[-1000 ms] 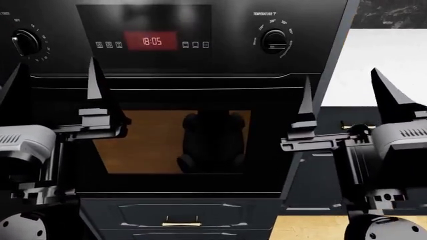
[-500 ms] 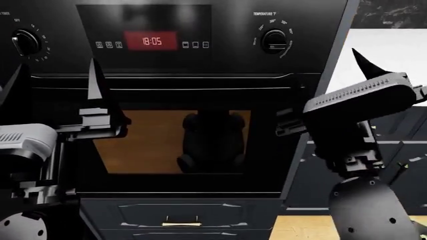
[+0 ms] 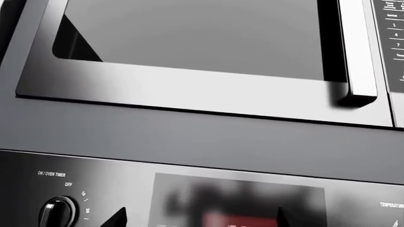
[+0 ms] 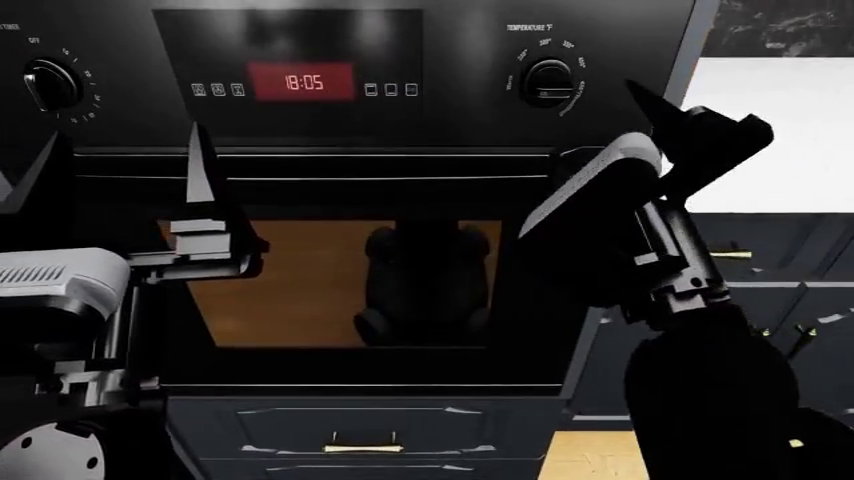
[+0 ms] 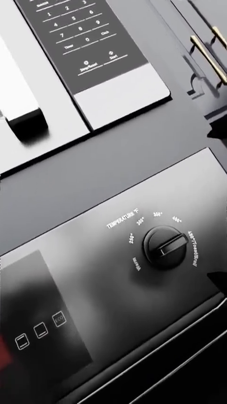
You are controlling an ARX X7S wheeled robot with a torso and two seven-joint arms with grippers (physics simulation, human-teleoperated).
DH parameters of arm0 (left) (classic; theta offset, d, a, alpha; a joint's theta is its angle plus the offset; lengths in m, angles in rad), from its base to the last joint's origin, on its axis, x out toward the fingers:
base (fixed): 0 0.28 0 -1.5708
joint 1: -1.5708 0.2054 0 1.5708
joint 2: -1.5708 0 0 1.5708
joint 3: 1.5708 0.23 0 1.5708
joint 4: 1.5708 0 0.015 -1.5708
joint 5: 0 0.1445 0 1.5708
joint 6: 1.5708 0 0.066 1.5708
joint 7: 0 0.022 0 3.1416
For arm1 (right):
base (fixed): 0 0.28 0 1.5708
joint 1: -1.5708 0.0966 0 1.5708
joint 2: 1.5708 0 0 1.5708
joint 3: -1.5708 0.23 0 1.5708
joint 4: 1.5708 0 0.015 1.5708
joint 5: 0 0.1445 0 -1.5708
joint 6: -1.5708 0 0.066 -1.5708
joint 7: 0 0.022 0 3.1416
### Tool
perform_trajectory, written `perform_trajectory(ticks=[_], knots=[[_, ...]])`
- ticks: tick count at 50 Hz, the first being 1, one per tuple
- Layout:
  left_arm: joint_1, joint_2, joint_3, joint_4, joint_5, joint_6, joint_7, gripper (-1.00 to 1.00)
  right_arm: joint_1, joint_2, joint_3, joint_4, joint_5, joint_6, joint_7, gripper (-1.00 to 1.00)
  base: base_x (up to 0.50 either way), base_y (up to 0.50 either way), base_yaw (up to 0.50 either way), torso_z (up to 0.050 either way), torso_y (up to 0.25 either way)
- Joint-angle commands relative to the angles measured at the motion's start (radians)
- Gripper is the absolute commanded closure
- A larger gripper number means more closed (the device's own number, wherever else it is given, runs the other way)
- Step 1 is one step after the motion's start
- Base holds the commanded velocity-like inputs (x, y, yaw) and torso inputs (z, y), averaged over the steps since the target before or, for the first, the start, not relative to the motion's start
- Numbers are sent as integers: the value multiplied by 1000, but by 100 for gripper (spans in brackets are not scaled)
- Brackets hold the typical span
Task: Preheat the oven by turning the temperature knob.
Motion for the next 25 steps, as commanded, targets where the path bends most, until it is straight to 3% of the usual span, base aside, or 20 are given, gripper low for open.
perform_trajectory(ticks=[1, 25], knots=[[3, -4, 8, -9, 3, 7, -3, -100, 61, 31, -88, 35, -35, 22, -48, -100, 0, 0, 0, 0, 0], [-4, -11, 24, -24, 6, 13, -9, -100, 218, 31, -225, 216, -82, -22, -142, -100, 0, 0, 0, 0, 0]])
